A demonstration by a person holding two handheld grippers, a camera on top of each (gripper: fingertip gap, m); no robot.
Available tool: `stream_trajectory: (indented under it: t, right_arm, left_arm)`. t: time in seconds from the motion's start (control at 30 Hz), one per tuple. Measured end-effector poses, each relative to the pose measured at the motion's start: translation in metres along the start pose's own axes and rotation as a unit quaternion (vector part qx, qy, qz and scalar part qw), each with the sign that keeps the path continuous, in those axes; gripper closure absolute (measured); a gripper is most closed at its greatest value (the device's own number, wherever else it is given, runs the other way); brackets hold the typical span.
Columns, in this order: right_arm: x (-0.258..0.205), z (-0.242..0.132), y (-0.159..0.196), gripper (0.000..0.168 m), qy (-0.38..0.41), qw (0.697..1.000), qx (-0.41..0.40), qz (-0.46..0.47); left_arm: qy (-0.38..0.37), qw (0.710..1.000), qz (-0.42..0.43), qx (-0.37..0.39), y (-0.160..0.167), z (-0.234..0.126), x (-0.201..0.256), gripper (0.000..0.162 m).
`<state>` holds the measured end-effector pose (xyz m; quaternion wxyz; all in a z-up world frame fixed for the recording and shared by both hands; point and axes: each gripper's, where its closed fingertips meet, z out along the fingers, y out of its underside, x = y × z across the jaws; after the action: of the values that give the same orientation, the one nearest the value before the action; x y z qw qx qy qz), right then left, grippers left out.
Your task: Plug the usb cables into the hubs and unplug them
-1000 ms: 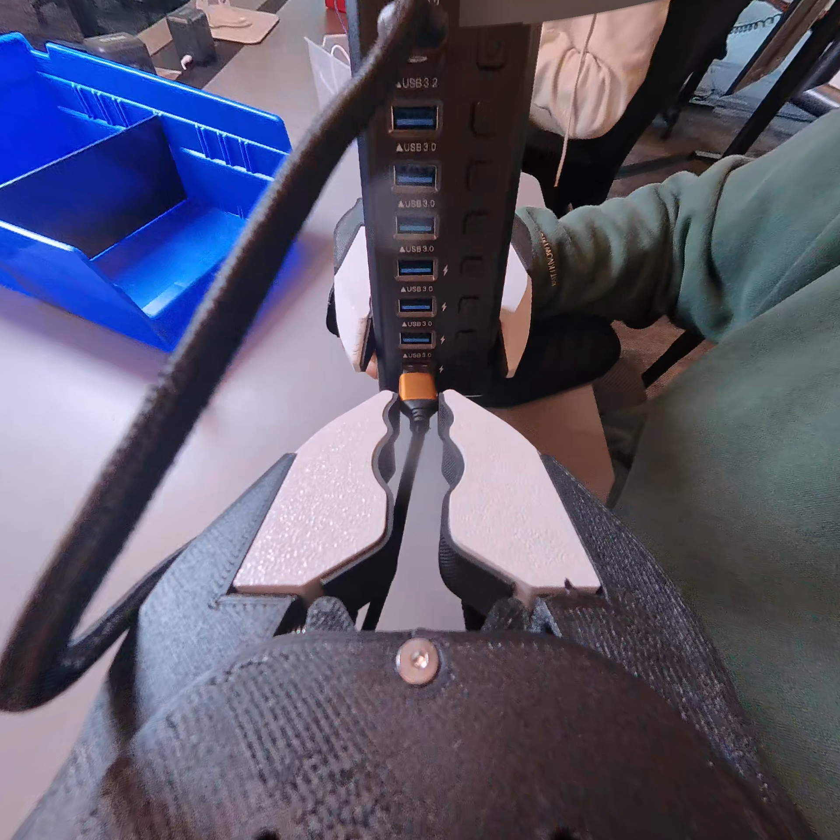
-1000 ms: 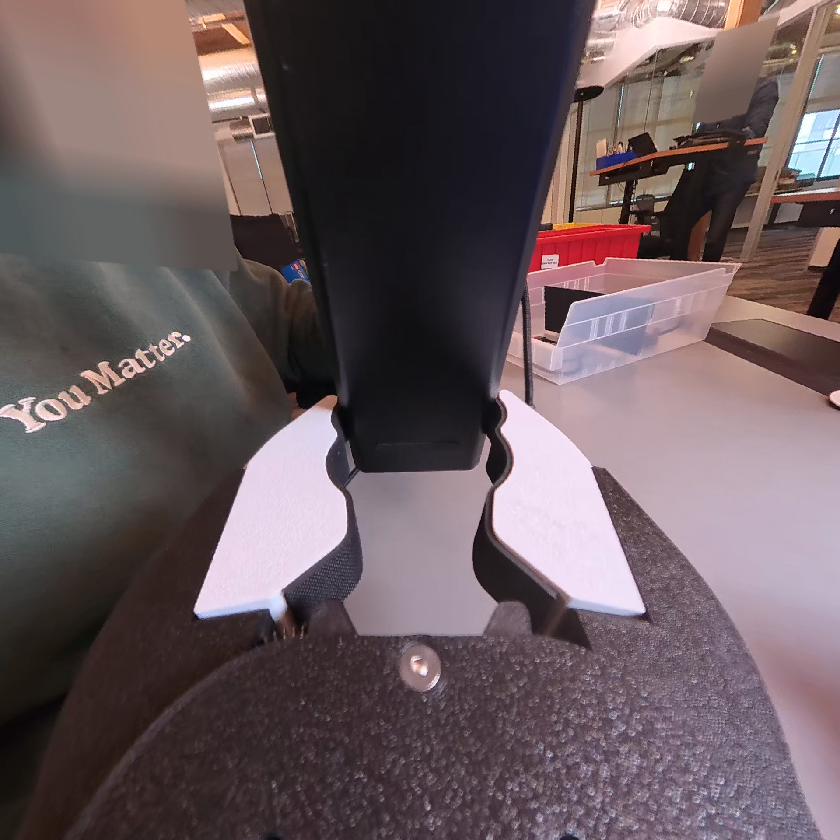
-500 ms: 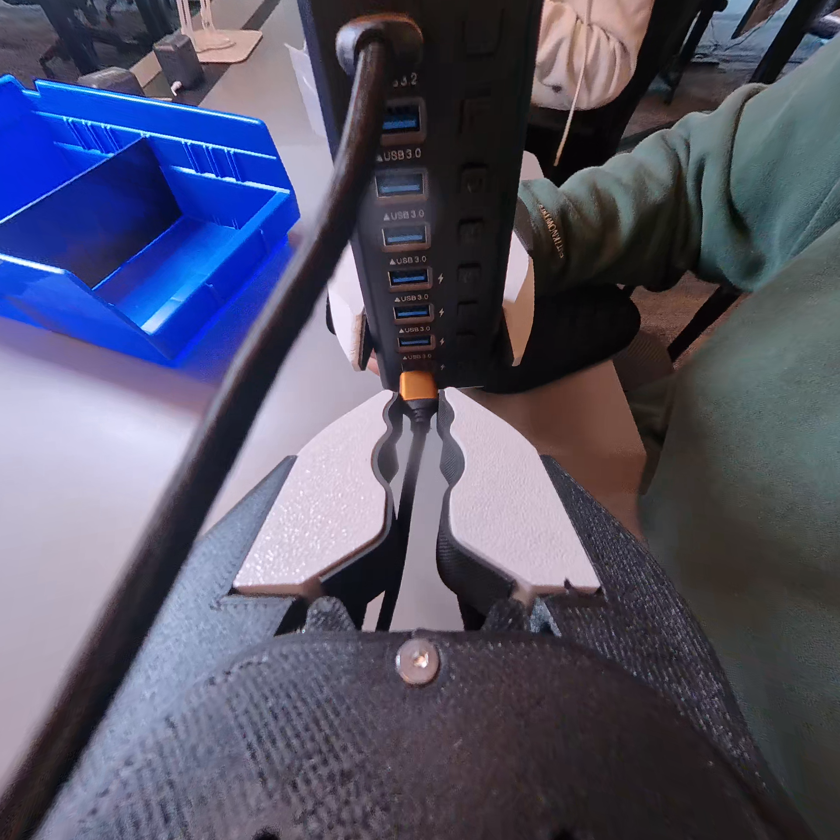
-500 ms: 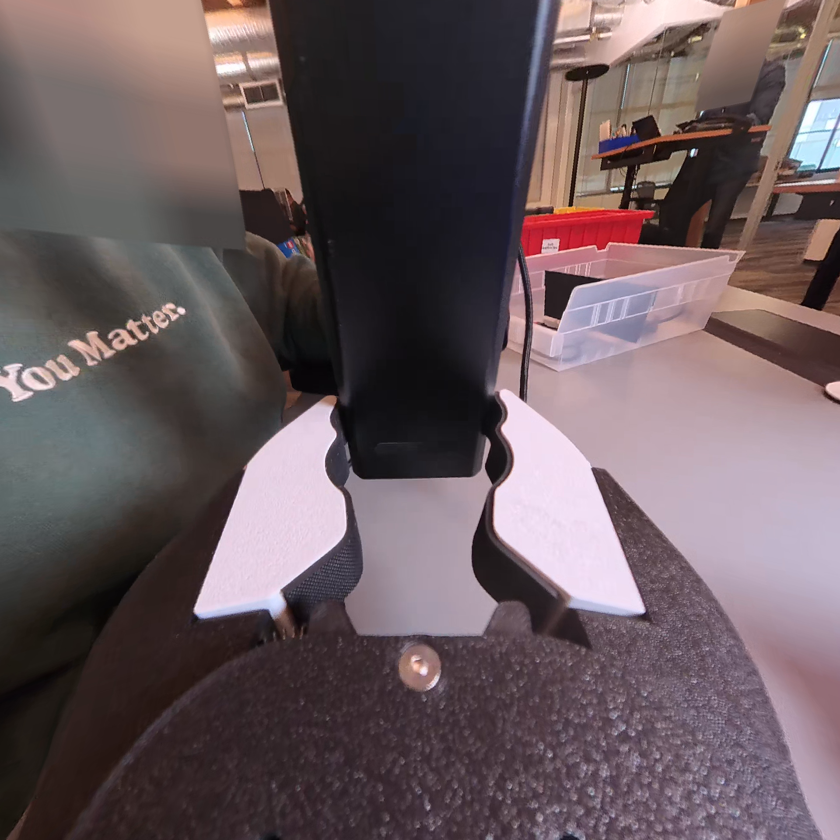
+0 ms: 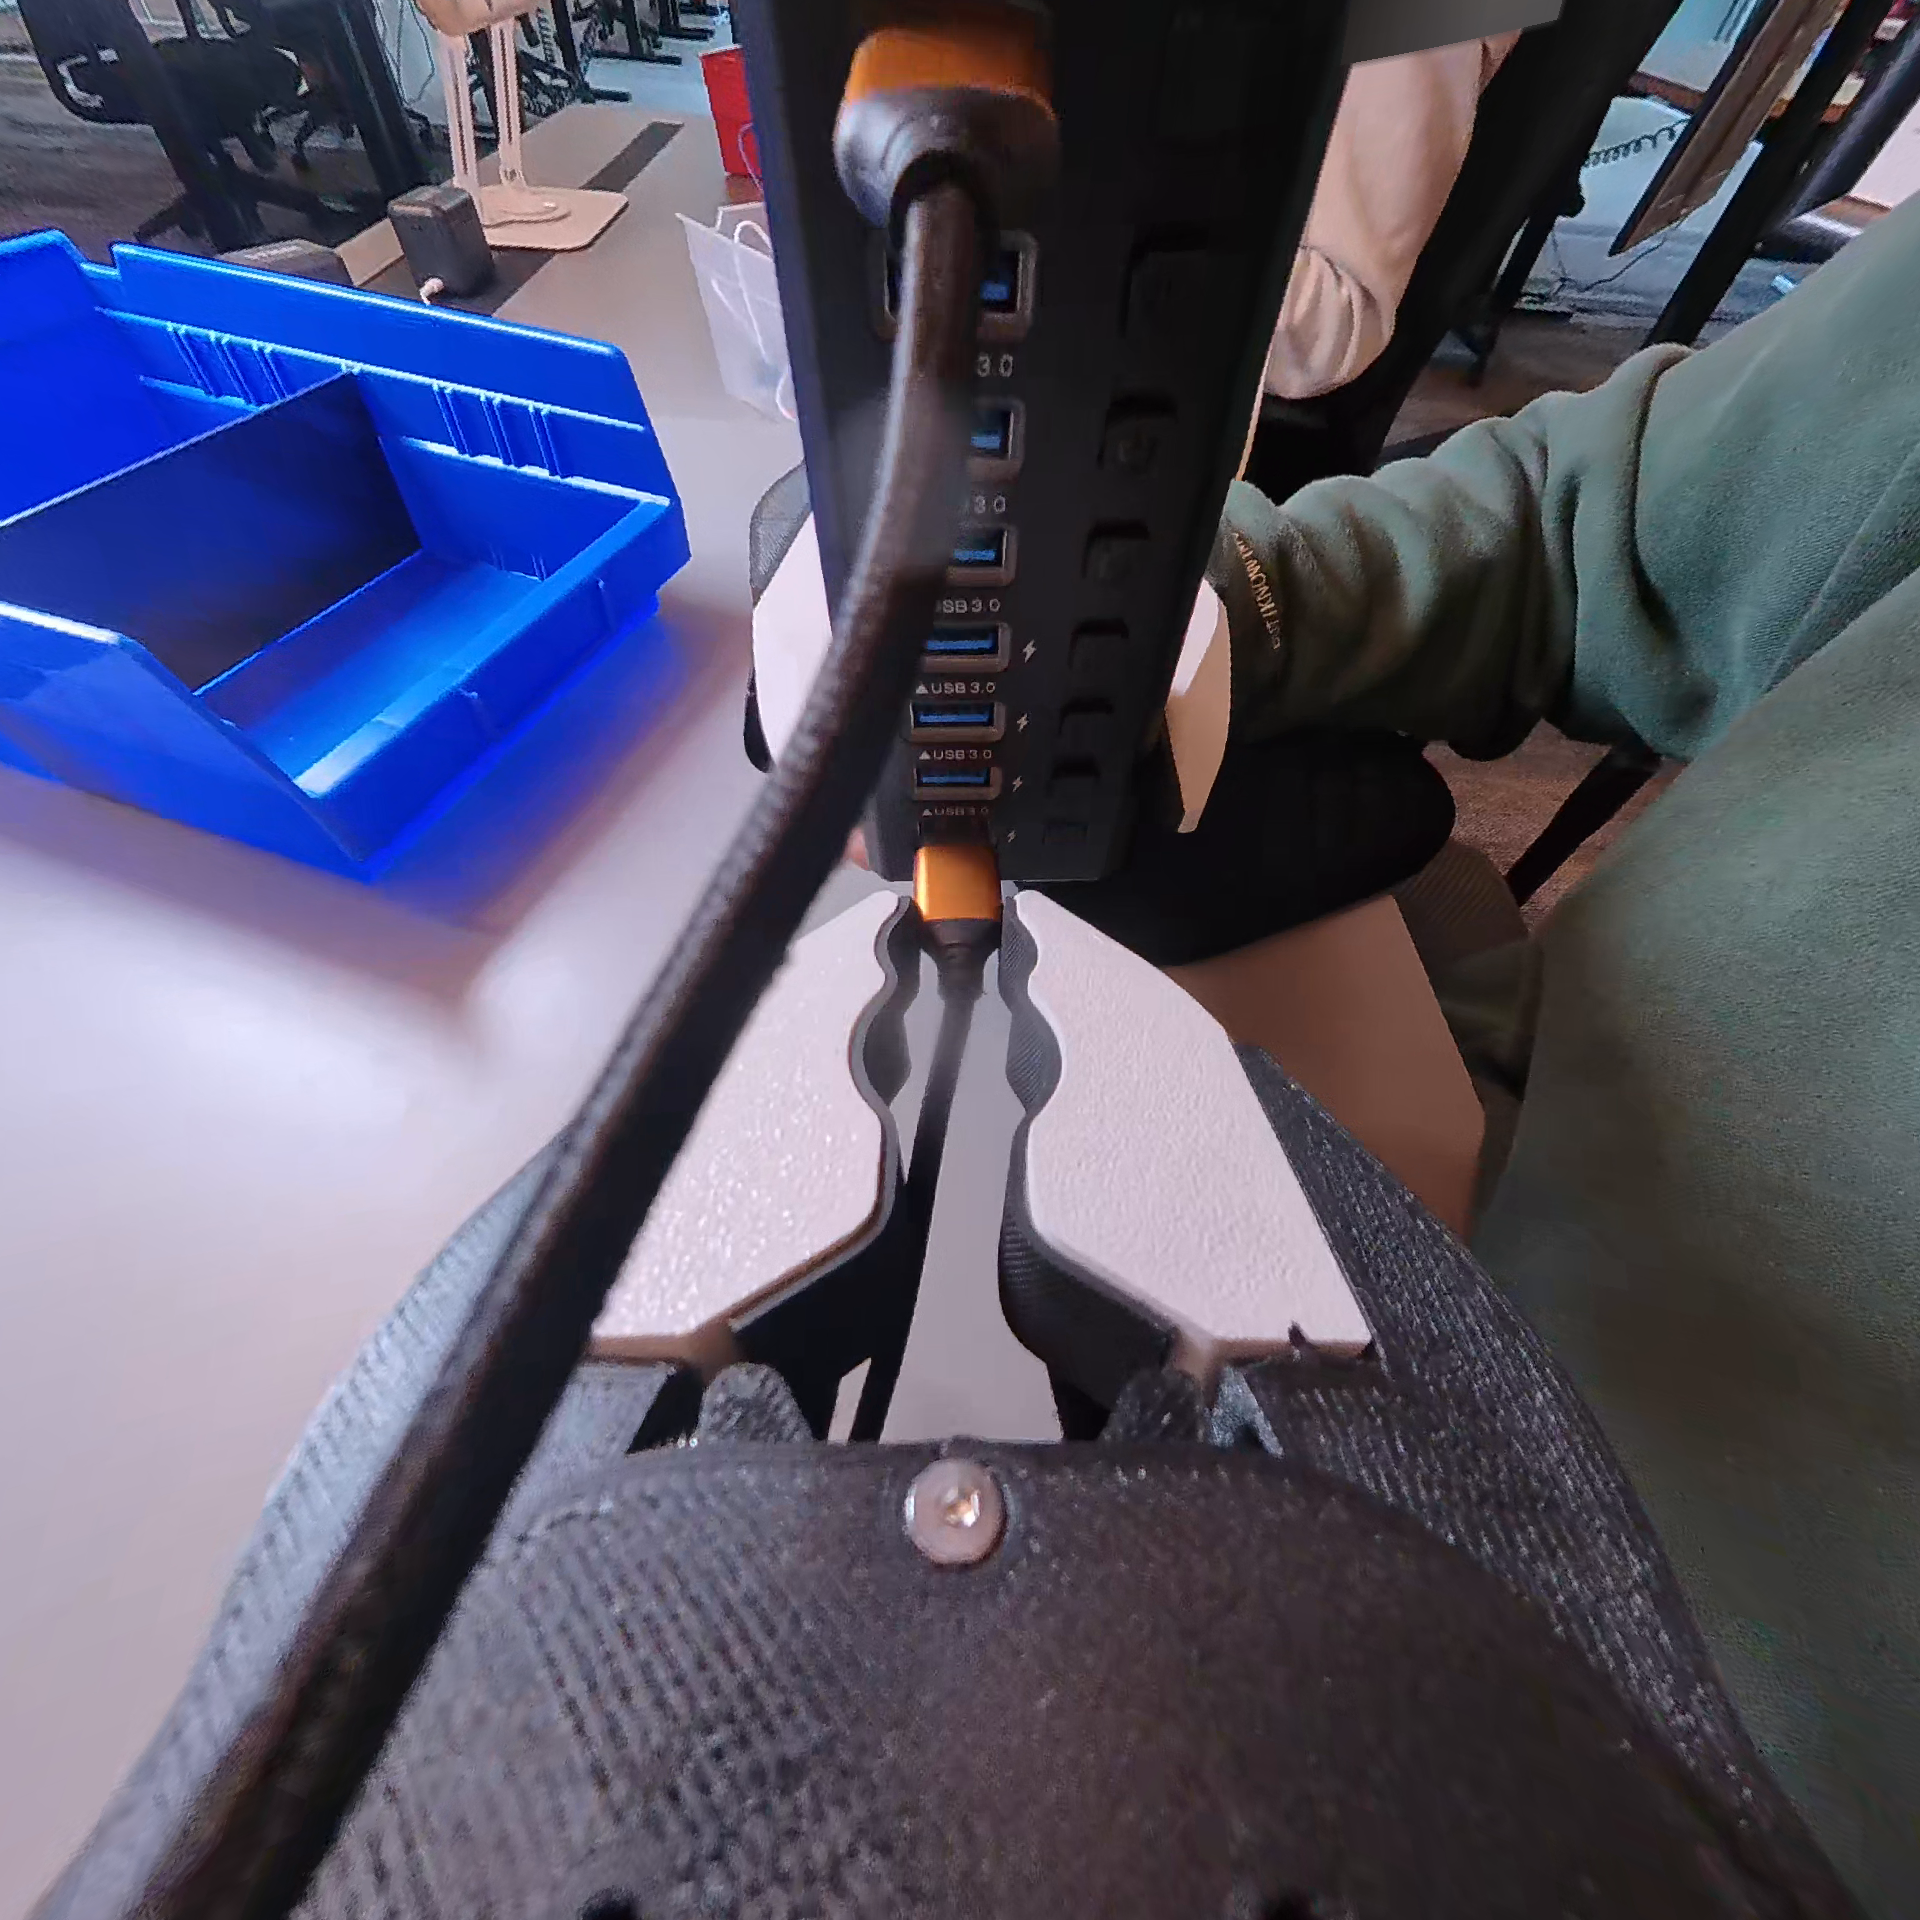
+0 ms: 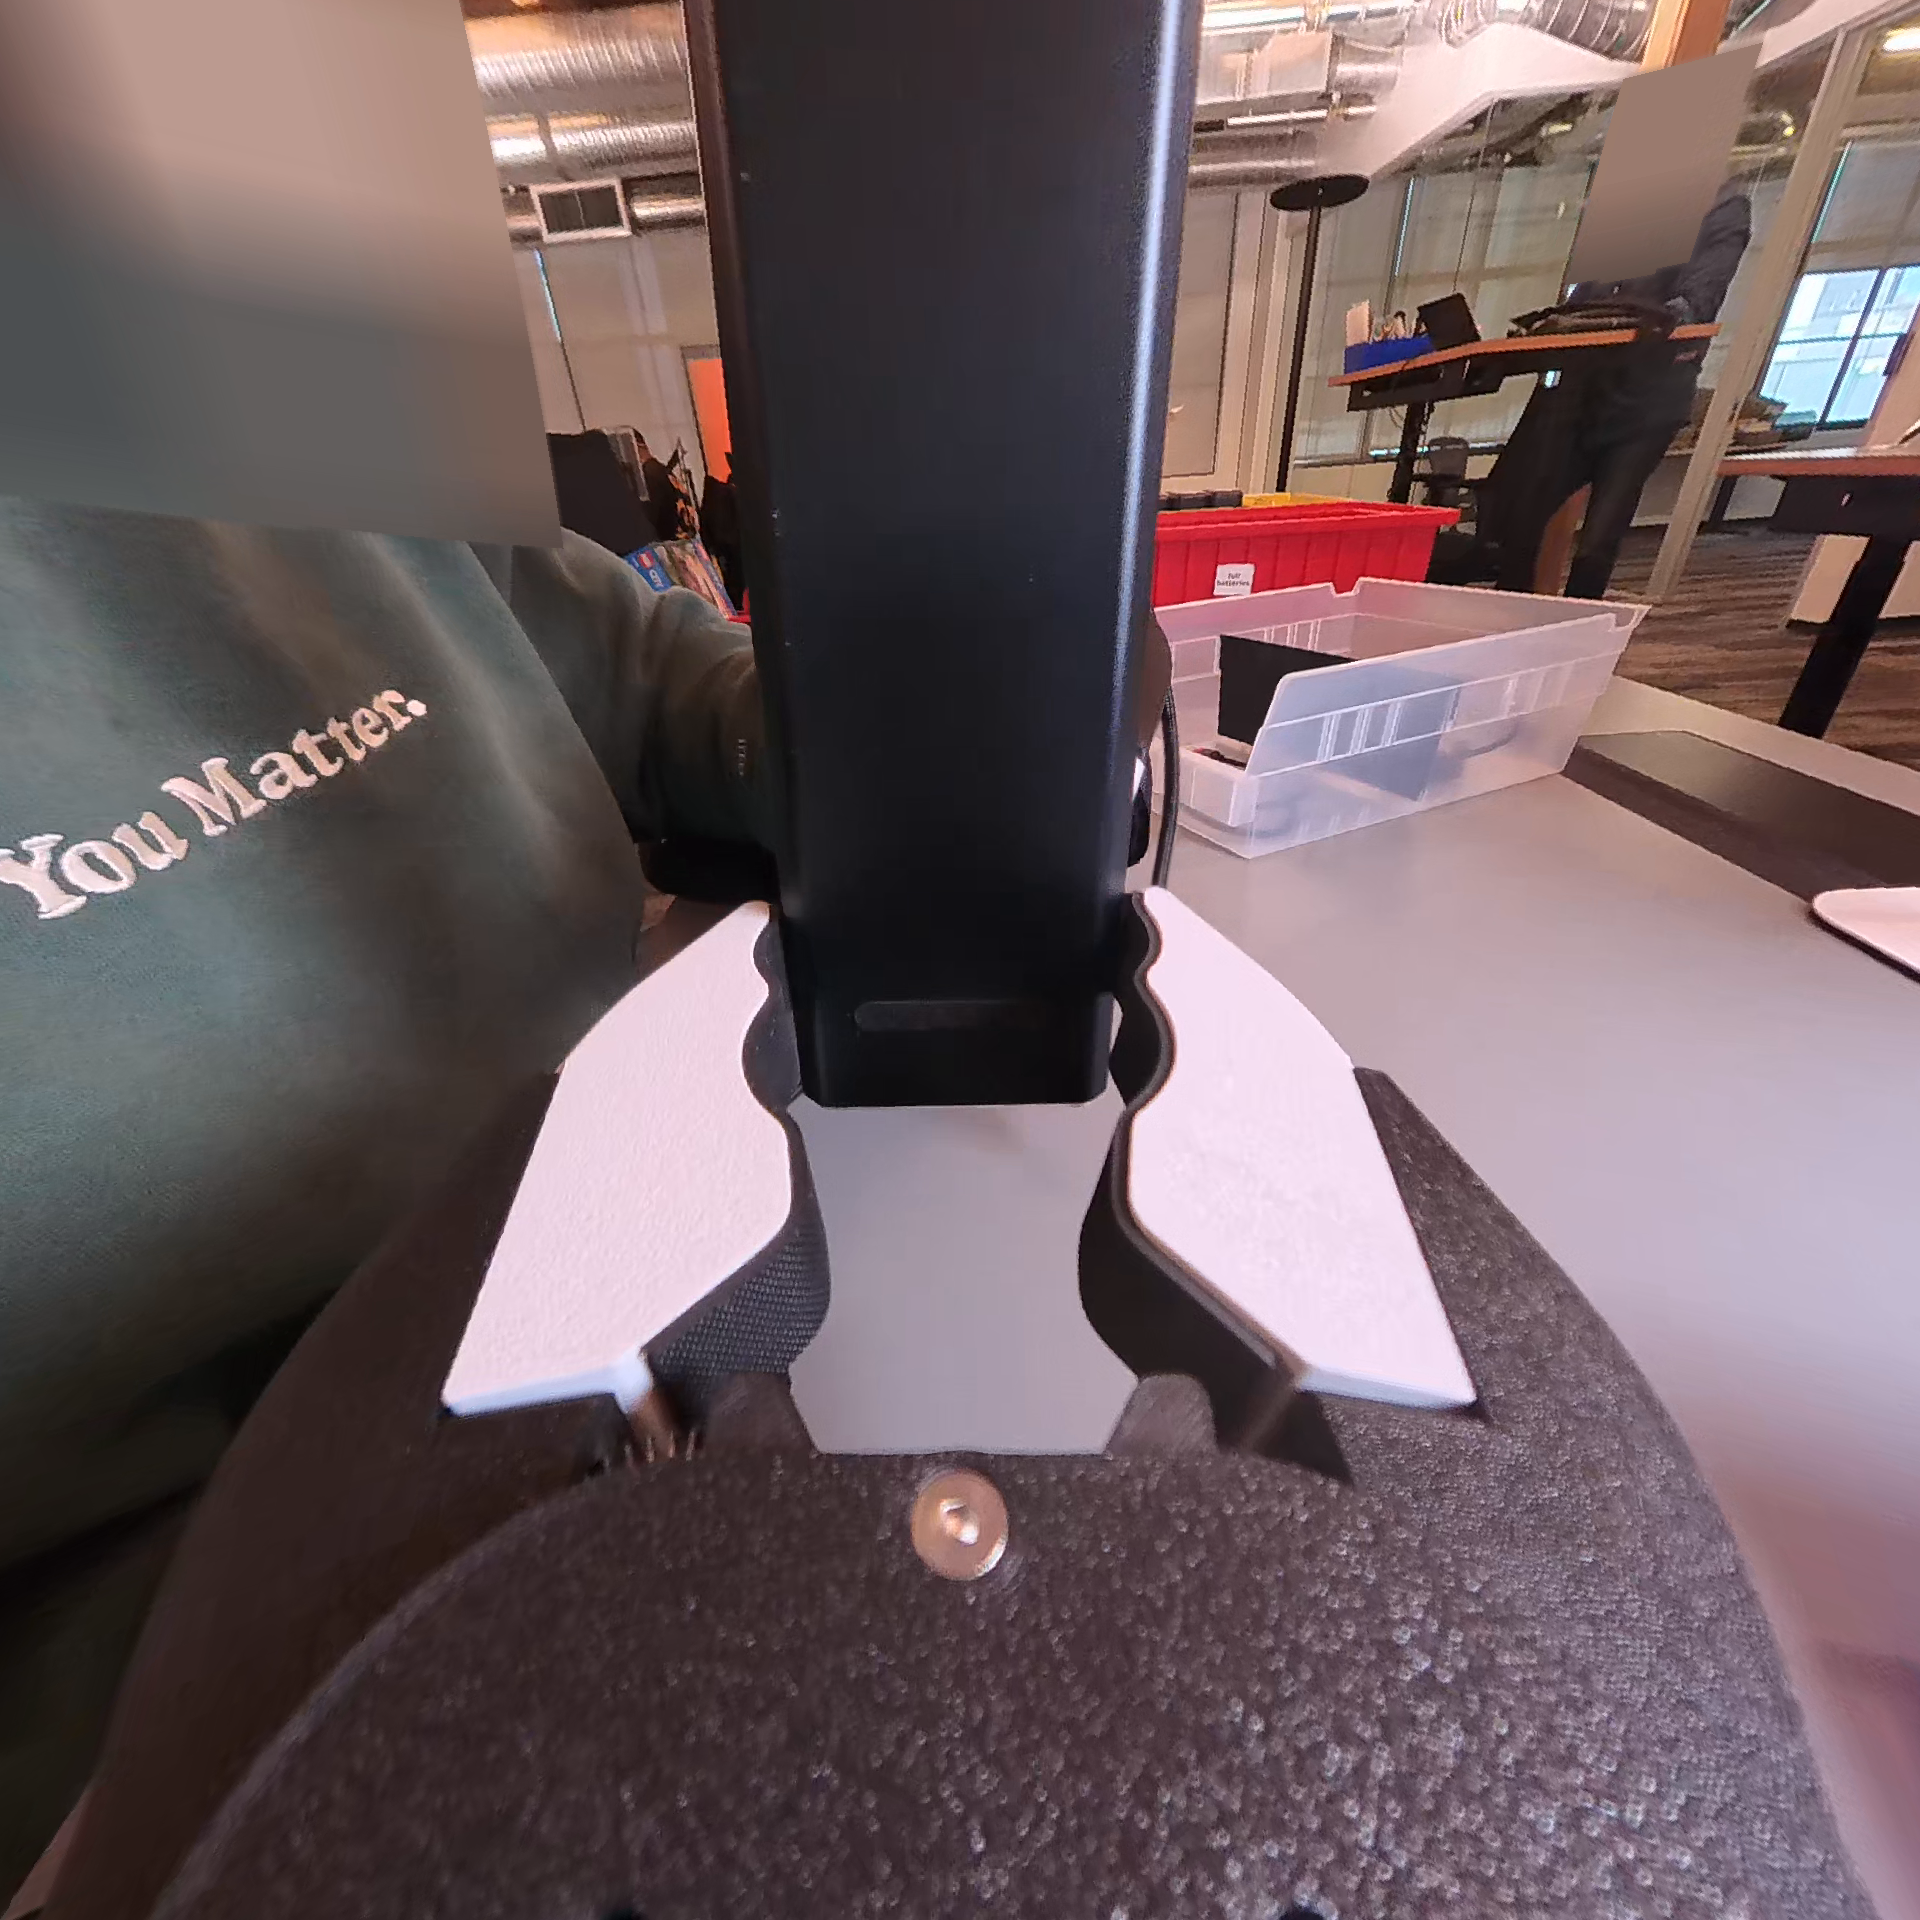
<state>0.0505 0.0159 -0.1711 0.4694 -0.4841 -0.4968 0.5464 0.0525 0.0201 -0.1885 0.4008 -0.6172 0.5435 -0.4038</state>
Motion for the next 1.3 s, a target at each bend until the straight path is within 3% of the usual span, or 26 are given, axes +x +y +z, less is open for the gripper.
stream_trajectory:
  t: [0.33, 0.53, 0.8, 1.0, 1.3]
  right_arm:
    - [0.001, 0.005, 0.007, 0.108, 0.015, 0.998, -0.052, -0.02]
    - [-0.001, 0.006, 0.012, 0.108, 0.01, 0.997, -0.067, -0.023]
    - [-0.016, 0.007, -0.018, 0.108, -0.032, 0.999, 0.03, -0.004]
    - [-0.014, 0.006, -0.027, 0.108, -0.021, 0.999, 0.034, -0.006]
    - [-0.009, 0.007, -0.008, 0.104, 0.021, 0.997, -0.055, -0.049]
  left_arm:
    - [0.017, 1.0, -0.02, -0.003, 0.004, -0.004, 0.003, 0.141]
    - [0.021, 0.999, -0.032, -0.015, 0.01, -0.004, 0.002, 0.146]
    - [0.055, 0.993, -0.049, 0.094, -0.007, -0.001, 0.015, 0.147]
    - [0.056, 0.989, -0.059, 0.126, -0.015, -0.005, 0.013, 0.147]
    - [0.029, 0.995, -0.035, 0.088, -0.019, -0.009, 0.008, 0.147]
